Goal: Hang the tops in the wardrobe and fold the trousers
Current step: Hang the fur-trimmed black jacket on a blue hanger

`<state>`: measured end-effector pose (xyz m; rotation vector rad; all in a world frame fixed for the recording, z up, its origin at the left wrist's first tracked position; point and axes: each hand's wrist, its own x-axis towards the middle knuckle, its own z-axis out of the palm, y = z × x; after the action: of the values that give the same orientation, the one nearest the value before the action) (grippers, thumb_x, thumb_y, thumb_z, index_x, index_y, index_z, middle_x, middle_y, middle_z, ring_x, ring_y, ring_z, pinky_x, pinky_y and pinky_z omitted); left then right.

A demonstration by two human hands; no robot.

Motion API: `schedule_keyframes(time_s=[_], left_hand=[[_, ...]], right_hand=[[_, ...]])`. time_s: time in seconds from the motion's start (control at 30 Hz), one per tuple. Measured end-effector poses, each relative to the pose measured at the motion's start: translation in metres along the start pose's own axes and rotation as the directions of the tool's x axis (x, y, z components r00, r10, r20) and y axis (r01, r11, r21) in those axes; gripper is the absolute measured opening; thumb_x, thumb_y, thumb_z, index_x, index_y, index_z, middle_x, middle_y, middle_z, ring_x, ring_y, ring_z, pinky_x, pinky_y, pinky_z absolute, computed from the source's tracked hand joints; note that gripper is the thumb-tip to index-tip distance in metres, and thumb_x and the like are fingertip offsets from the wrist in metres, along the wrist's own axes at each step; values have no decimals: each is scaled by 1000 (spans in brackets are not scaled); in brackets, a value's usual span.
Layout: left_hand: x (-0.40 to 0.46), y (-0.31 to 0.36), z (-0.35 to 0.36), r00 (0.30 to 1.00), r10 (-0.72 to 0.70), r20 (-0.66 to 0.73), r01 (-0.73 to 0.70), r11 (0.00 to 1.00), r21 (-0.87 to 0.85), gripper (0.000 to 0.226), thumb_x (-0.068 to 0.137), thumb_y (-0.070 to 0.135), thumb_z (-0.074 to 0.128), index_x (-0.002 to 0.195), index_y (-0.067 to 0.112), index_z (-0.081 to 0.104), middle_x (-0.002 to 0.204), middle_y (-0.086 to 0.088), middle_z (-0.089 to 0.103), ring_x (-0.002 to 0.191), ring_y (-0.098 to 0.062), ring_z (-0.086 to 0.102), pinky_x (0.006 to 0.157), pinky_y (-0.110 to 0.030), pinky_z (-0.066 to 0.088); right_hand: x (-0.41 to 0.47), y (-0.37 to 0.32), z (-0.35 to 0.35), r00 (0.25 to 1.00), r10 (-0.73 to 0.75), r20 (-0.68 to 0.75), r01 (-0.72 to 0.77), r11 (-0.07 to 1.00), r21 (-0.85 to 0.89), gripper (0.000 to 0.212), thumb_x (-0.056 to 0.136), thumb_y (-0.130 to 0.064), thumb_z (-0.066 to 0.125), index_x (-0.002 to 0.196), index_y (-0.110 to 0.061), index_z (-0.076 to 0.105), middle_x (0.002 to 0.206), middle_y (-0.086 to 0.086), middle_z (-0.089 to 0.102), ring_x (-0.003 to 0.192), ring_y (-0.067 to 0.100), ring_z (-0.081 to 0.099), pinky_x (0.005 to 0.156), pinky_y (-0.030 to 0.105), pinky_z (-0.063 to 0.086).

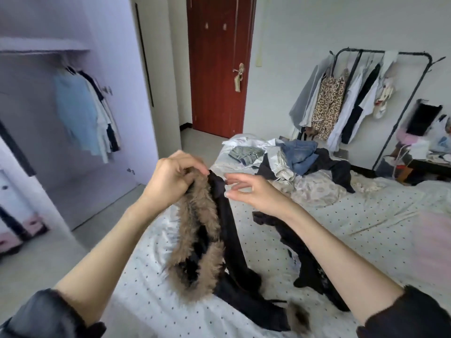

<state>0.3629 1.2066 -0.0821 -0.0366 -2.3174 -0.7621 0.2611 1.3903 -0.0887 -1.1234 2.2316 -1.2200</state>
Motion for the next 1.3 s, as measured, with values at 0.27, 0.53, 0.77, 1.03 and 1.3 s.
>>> schedule_keyframes(time_s=[0.27,0.53,0.77,1.03,1.3], left_hand=[[-32,-109,-138,975,-220,-34,219,975,-24,51,74,-13,58,76,37,66,86,5,66,80,-7,60,79,-18,46],[-94,-245,-194,758,-631,165,641,767,-10,37,79,26,75,112,28,58,97,10,60,84,-1,55,80,-16,44],[-82,-334,-224,714,-694,-95,700,712,62,46,82,22,72,55,2,40,55,2,31,55,-12,24,55,-28,26],[11,-396,-309,815,-571,-98,579,796,176,23,83,28,70,84,5,71,74,-5,68,65,-11,53,73,-27,47],[49,-476,-353,862,-485,-145,506,809,300,10,88,14,65,95,12,71,77,11,65,73,-7,58,68,-1,38]], right_hand=[[130,-92,152,978,-205,32,203,977,69,25,82,-3,67,60,-11,58,61,-4,46,64,7,40,61,27,28],[232,-139,237,967,-237,96,230,970,76,9,76,0,72,77,-9,70,74,8,65,71,11,53,68,25,38],[348,-147,283,958,-236,161,225,971,84,18,73,-8,73,67,-24,67,76,0,70,75,11,60,80,33,47],[444,-174,314,840,-191,508,228,974,-10,43,90,-16,61,131,-23,49,124,-7,54,113,8,52,88,16,39],[531,-215,388,891,-365,270,423,884,-201,19,81,-26,68,100,-25,69,99,-5,71,97,19,63,96,43,44]])
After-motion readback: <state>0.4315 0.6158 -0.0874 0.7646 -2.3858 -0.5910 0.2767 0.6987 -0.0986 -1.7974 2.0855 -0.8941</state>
